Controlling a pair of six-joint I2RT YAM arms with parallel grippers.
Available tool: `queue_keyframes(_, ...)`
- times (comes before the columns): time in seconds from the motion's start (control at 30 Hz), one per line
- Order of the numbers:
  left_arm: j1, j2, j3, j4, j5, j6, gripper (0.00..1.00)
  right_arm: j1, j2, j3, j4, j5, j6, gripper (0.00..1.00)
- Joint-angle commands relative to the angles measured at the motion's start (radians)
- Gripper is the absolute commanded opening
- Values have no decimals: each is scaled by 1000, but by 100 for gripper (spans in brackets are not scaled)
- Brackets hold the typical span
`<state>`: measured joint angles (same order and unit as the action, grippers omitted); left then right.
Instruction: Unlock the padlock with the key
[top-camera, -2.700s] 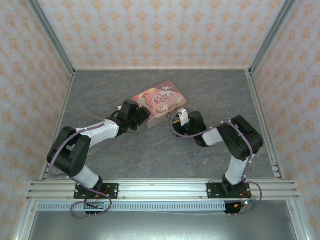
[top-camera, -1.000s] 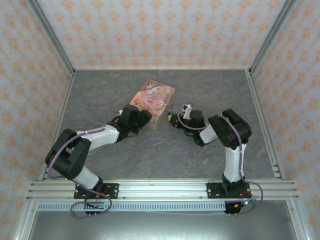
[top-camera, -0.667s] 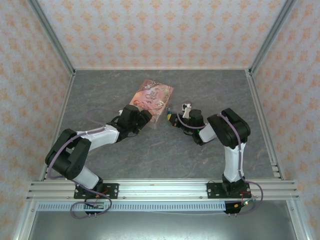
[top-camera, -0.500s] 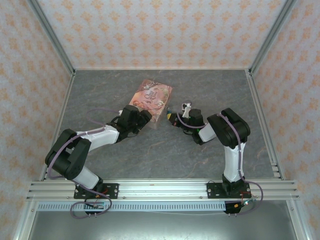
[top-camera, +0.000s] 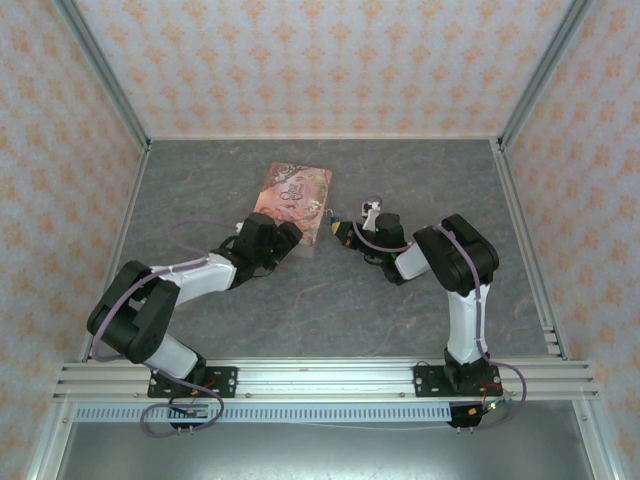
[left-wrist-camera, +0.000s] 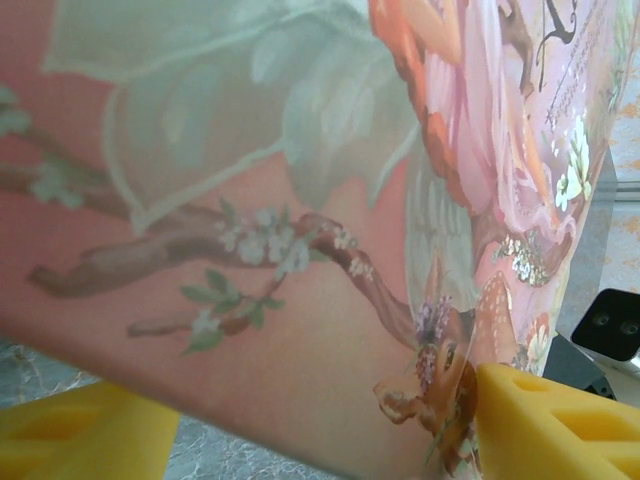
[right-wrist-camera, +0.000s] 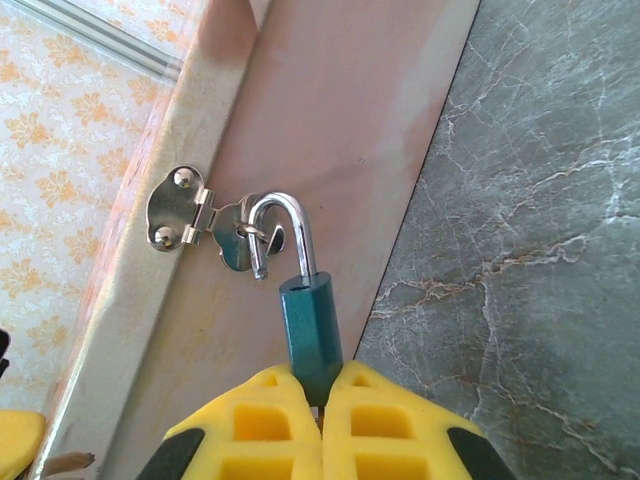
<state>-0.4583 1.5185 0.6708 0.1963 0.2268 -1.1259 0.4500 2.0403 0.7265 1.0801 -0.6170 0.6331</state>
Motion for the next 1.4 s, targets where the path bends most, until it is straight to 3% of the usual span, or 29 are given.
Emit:
queue_keyframes(0.0,-8,16,-69,-275,-28,26,74,-27,-39,-17,61,26,-35,0)
queue_keyframes(0.4,-6,-18,-71,-324,-42,42,75,17,-48,-116,54,-45,-92,0)
queue_keyframes(0.7,2,-36,-80,-339,-44,47,75,-6,-75,-116,27,-53,-118,24)
queue_keyframes(0.97,13,-47,-79,-350,-44,57,75,-39,-91,-85,-3,-107,-154,39)
queue_keyframes(1.37,29,-61,-89,-354,-44,64,75,-44,-32,-8,-28,-198,-171,44)
